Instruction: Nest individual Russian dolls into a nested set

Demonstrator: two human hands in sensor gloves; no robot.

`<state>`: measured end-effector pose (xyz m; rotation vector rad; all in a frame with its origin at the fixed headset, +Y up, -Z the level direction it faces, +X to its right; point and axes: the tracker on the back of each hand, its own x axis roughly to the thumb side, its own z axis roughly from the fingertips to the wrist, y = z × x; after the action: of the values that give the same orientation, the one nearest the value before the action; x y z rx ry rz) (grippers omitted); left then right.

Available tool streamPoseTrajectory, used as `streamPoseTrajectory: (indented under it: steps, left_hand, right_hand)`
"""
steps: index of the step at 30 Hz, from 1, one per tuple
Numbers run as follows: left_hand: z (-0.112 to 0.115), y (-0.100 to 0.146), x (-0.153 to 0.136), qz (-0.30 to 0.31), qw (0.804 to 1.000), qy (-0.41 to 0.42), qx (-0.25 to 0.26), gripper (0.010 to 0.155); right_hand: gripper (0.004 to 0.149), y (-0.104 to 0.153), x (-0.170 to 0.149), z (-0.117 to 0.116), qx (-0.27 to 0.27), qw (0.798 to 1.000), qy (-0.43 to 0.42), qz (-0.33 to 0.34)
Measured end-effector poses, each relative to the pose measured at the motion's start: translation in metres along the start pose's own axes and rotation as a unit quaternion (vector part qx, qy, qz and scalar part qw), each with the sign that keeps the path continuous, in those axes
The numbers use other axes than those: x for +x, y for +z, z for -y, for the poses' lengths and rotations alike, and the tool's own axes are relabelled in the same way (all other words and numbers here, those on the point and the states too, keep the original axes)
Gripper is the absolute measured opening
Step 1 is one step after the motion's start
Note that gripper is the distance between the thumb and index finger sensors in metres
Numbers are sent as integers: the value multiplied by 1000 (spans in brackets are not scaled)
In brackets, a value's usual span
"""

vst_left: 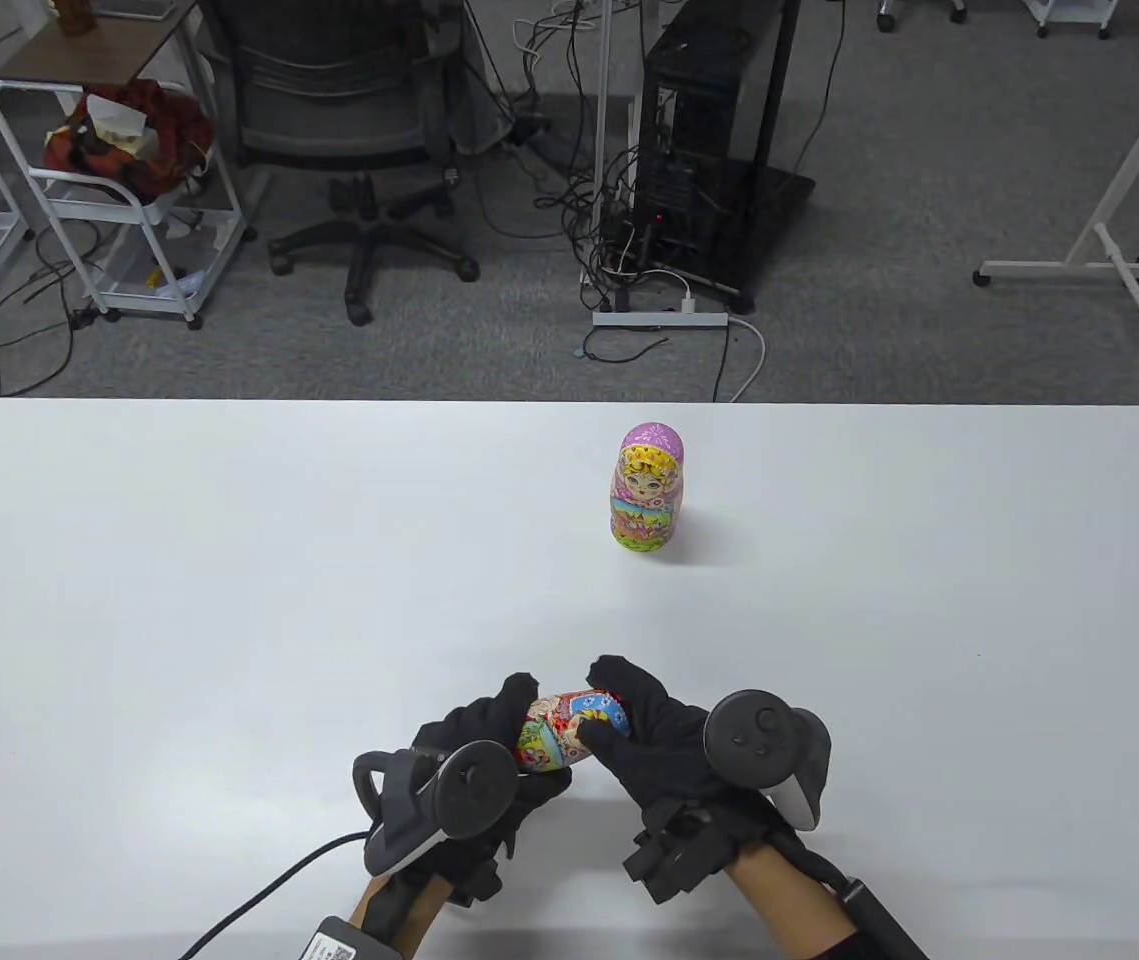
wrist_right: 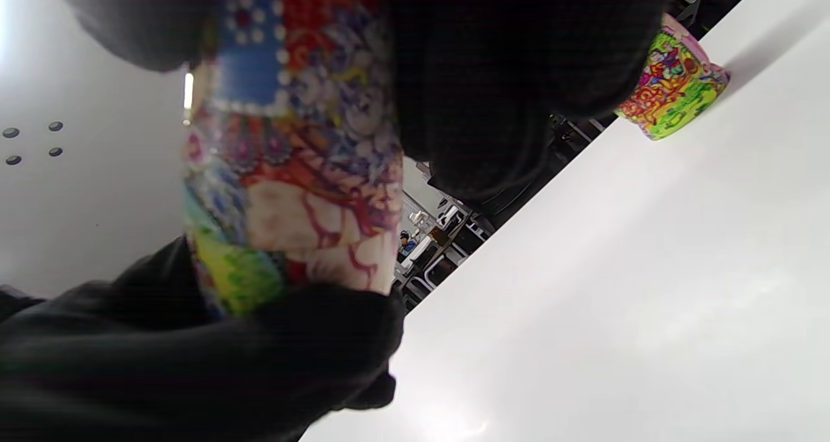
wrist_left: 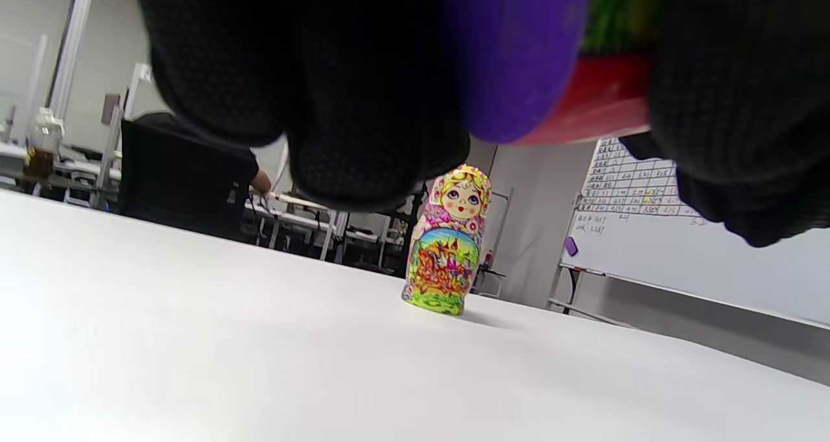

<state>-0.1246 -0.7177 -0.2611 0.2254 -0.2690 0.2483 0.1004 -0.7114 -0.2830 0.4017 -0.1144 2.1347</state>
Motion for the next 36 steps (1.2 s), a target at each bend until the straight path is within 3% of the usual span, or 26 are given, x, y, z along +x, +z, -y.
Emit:
streamPoseTrajectory:
  steps: [6, 8, 13, 16, 19, 23, 27, 30, 32, 34, 36]
  left_hand:
    - [3, -1, 3, -1, 1000, 0, 8, 94]
    - [5, -5, 3, -9, 1000, -1, -12, 95]
    - [10, -8, -16, -13, 997, 35, -68, 106]
    - [9, -8, -32, -28, 998, 4, -60, 105]
    - [12, -9, -41, -46, 996, -31, -72, 105]
    - [16, -10, -43, -55, 992, -58, -93, 104]
    - [15, -10, -45, -63, 992, -49, -95, 103]
    - [11, -12, -50, -72, 992, -41, -93, 102]
    - [10, -13, -53, -78, 992, -32, -92, 101]
    - [10, -17, -56, -87, 991, -22, -100, 100]
    - [11, -21, -57, -94, 990, -22, -108, 100]
  right_hand:
    - [67, -2, -3, -4, 7, 1000, -7, -16]
    - [65, -3, 2, -1, 1, 1000, -13, -9]
    - [62, -6, 3, 37, -74, 991, 107, -27]
    - [61, -5, -14, 66, -122, 967, 205, -94]
    - [61, -4, -42, 88, -142, 920, 310, -194]
    - [62, -2, -71, 101, -144, 879, 370, -262]
    - [62, -2, -89, 97, -104, 872, 375, -298]
    - [59, -3, -86, 90, -112, 866, 388, -296]
    - [75, -7, -73, 80, -90, 862, 416, -275]
    - [78, -23, -49, 69, -134, 862, 435, -221]
    - [78, -59, -21, 53, -141, 885, 395, -201]
